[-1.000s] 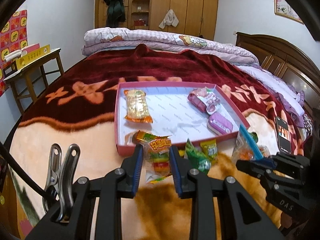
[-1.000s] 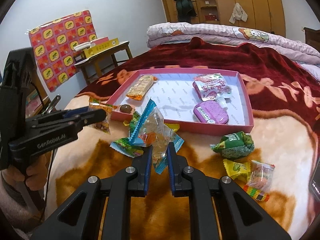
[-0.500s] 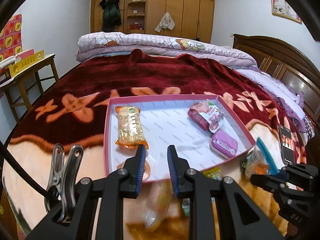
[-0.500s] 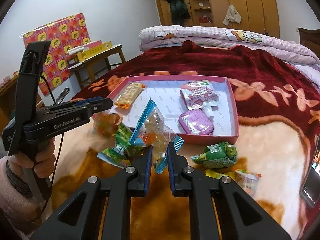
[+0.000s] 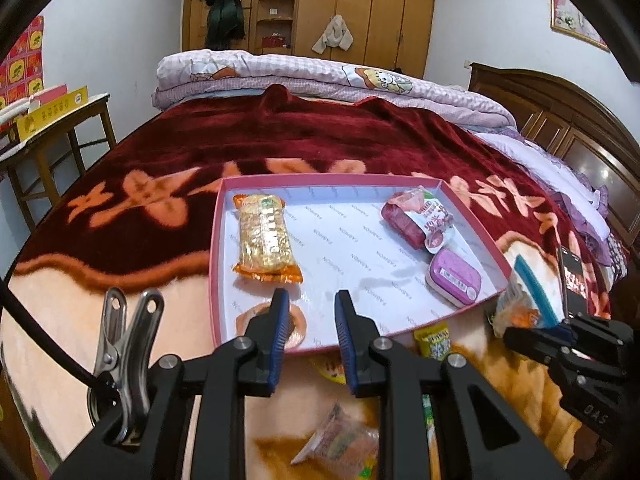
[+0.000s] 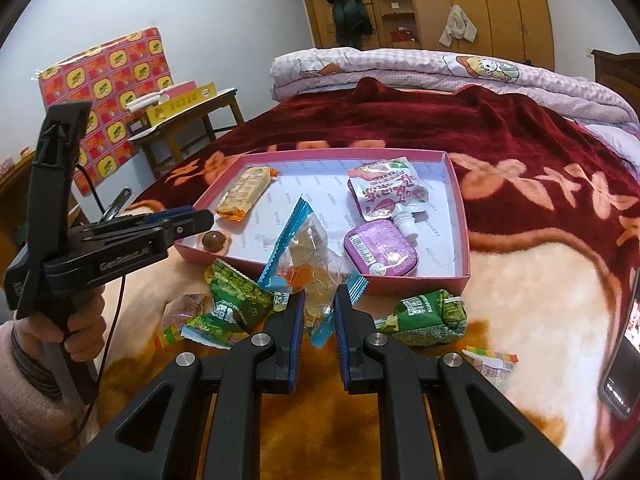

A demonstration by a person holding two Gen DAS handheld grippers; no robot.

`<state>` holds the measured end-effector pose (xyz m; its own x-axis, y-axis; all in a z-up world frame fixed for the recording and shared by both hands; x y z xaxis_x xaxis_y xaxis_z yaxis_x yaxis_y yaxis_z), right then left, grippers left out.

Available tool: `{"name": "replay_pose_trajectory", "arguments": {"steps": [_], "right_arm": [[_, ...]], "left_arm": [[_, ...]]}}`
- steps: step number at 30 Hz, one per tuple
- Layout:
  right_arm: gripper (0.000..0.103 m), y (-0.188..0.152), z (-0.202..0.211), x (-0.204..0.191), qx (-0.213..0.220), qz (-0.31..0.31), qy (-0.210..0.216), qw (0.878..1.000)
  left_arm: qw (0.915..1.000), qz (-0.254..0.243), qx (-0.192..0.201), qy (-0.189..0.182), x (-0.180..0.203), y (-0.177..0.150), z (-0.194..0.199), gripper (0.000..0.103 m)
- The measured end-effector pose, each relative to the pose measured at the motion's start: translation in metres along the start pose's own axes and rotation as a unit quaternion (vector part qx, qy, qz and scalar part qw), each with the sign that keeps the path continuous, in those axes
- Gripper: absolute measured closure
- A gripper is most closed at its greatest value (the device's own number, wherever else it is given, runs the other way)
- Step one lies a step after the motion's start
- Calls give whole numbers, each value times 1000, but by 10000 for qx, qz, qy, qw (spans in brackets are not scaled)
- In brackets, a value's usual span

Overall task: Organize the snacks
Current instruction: 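Grasp the rainbow gummy packet with the left tool while the right tool holds the clear packet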

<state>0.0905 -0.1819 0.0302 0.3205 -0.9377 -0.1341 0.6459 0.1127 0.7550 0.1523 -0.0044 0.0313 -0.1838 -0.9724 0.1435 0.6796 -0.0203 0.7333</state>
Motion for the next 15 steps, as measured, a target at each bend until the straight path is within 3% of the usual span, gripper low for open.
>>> {"name": "replay_pose_trajectory", "arguments": {"steps": [8, 10, 15], "right_arm": [[87, -2, 1, -2, 15, -22, 46, 10000], [87, -2, 1, -3, 18, -36, 63, 10000], [87, -3, 2, -4, 27, -47, 96, 9999]], "left_arm": [[9991, 142, -354, -195, -1, -14, 8, 67], [9989, 119, -403, -229, 0, -16, 11, 60], [9977, 29, -643, -212, 4, -26, 13, 55]]}}
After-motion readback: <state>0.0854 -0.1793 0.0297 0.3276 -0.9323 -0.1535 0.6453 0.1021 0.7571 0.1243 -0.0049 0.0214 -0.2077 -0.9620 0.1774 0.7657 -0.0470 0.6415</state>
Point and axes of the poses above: each gripper's, at about its wrist camera, not at the fingertips, and z roughly against the way its jaws point, x to its right, y to its top, the point moved 5 cm from there along -z, roughly the way its jaws point, and after that the axes turned 4 degrees about z, right-handed, at the moved point
